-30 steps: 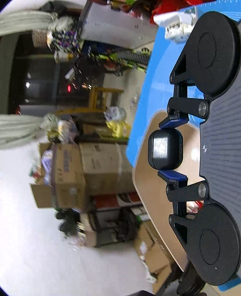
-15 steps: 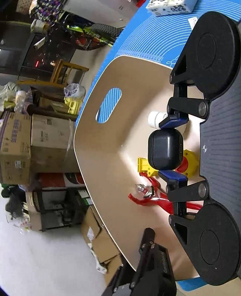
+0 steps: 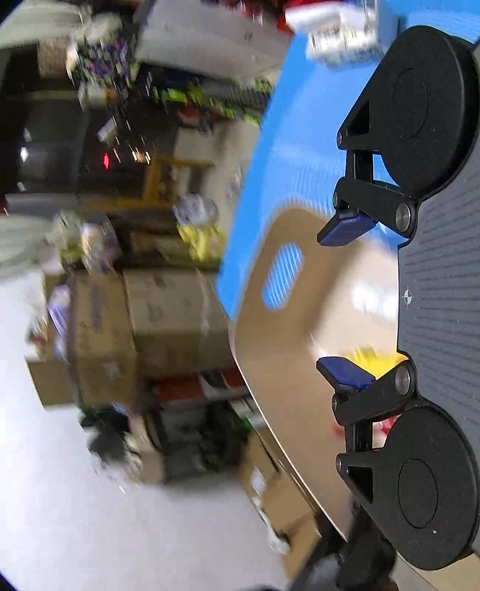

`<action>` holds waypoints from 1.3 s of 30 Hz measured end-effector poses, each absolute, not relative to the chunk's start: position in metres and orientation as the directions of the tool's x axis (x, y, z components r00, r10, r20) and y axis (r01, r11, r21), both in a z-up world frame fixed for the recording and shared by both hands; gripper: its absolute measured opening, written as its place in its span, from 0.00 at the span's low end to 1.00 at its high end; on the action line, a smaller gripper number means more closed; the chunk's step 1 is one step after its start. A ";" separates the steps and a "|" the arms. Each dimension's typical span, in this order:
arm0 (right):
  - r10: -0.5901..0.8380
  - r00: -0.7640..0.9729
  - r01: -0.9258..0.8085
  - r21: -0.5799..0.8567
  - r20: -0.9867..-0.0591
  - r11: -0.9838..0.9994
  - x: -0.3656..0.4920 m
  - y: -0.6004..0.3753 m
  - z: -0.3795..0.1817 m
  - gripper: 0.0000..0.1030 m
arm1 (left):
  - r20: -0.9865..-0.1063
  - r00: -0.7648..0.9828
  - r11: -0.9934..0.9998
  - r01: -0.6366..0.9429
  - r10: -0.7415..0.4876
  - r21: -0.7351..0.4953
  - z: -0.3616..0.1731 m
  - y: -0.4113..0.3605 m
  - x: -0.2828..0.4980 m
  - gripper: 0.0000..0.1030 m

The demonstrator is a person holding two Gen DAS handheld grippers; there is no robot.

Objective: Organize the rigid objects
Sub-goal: 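Carry the earbud case into the basket and release it, then grasp the white charger plug with the right tool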

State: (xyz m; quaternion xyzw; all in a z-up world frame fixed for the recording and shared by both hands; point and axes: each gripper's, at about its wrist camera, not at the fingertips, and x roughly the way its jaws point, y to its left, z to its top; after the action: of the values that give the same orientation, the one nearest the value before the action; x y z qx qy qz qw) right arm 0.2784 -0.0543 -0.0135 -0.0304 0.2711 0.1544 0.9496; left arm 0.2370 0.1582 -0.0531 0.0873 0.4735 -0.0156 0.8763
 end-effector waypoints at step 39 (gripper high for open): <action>-0.151 0.693 0.237 0.025 -0.705 0.971 0.345 -0.181 -0.141 0.52 | -0.830 0.554 0.982 0.116 0.060 0.149 -0.052 0.157 0.236 0.14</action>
State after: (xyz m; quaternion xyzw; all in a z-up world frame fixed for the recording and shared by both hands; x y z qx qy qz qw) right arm 0.3453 -0.1809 -0.1409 0.0569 0.3770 -0.1056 0.9184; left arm 0.2361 0.1569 -0.0523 0.0933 0.4717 -0.0159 0.8767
